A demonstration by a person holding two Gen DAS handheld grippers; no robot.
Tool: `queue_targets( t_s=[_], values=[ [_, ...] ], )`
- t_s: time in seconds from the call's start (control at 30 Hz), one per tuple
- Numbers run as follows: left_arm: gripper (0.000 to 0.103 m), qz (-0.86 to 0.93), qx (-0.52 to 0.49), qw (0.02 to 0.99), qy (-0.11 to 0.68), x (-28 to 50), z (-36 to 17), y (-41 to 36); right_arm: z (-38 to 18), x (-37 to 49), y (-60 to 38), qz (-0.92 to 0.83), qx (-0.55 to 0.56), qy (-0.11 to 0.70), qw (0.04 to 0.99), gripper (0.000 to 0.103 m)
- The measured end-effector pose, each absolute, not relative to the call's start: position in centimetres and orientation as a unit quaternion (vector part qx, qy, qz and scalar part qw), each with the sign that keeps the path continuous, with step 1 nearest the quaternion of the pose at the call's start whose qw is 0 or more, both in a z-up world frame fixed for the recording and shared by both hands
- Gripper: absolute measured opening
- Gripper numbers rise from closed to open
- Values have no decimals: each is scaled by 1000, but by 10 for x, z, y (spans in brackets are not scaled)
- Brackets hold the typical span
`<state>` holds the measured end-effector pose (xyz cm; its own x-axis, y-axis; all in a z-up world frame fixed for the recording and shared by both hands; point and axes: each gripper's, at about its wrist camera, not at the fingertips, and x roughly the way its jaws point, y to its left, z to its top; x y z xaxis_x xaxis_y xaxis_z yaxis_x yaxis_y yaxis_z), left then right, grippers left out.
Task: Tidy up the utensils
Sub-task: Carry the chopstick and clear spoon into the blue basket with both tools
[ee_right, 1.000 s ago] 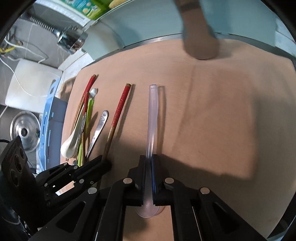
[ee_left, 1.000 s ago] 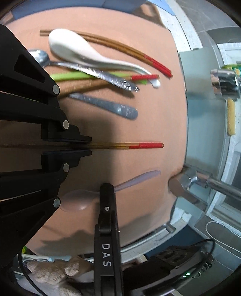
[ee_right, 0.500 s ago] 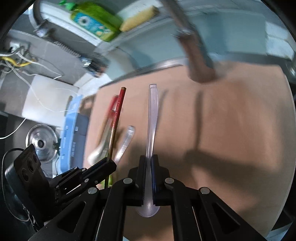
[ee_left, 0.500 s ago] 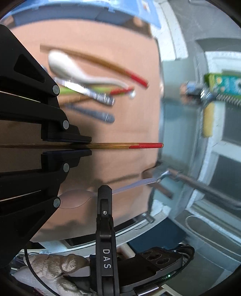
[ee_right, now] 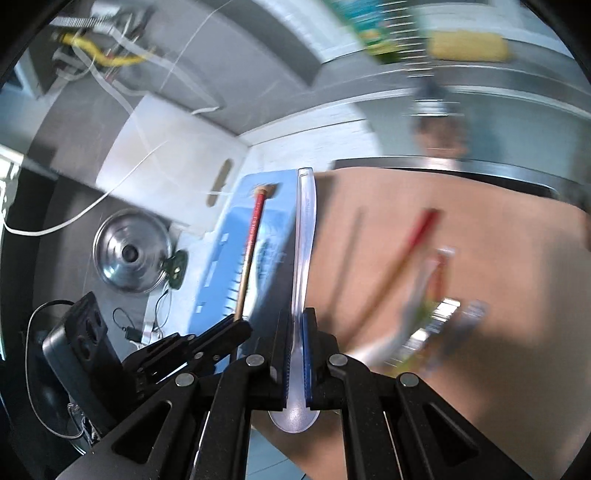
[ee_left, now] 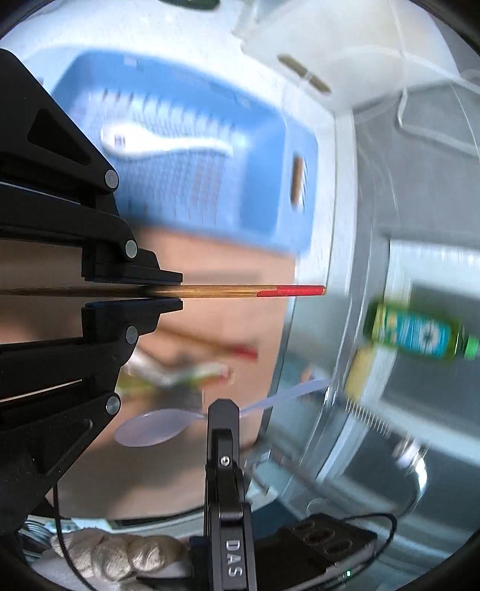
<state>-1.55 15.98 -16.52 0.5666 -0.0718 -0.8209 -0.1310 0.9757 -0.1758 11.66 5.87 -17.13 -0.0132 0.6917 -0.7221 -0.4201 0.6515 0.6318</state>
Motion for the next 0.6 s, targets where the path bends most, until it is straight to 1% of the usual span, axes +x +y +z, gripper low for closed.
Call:
queue_targets(
  t_s=[0.2,0.33,0.6],
  values=[
    [5,57,-114,866,483,-19,-182,220,-191,115,137,402,102,608,677,5],
    [5,72,-120,856,498,-16,-198,254,-206,116,171,398,90,619,671,5],
    [5,78,-115,838,527,-9,-220,284,-238,114,226,372,57,640,670,5]
  ],
)
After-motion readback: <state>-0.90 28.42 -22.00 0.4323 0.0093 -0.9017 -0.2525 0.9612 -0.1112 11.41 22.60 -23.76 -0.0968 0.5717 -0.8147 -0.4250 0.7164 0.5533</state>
